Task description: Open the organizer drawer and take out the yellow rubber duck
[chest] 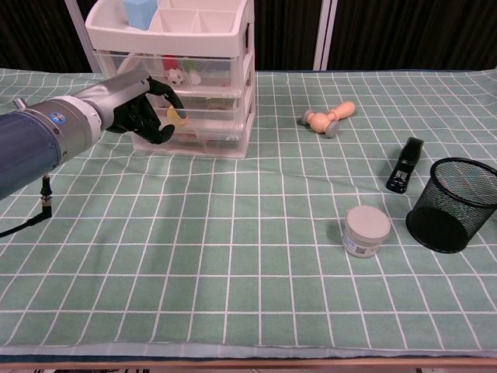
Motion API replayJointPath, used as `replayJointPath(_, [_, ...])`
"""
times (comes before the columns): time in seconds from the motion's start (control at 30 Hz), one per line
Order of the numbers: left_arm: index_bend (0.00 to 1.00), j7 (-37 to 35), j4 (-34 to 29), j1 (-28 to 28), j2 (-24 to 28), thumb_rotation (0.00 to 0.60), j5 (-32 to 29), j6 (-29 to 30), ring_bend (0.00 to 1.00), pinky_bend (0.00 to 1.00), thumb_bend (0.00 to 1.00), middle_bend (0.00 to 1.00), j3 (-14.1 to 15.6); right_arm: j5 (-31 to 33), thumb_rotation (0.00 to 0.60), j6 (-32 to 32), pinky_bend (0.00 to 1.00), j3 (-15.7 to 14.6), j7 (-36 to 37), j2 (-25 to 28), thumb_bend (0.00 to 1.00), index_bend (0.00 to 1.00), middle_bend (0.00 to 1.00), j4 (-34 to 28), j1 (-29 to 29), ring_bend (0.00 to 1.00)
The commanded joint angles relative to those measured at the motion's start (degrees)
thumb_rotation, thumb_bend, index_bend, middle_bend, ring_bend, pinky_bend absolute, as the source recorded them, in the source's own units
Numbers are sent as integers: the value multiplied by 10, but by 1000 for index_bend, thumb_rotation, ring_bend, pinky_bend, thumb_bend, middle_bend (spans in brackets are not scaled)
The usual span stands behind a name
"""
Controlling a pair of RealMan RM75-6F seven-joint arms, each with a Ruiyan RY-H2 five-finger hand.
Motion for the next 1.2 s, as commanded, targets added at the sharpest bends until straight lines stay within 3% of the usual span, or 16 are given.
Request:
replayJointPath(0.03, [412,0,-12,0,6,600,-7,0,1000,1000,480,990,0,0,600,0,227,0,1,0,67,0,0,-1,0,0])
replayJointPath(0.63, [435,-4,-47,-2,29,600,-19,11,1000,1000,479,994,10,-2,600,2,227,-1,1,-1,68,0,0,-1,-1,0])
replayJointPath(1.2, [435,-6,-121,10,69,600,-26,27,1000,1000,479,994,32,-4,600,4,227,0,1,-1,69,0,0,-1,-1,0])
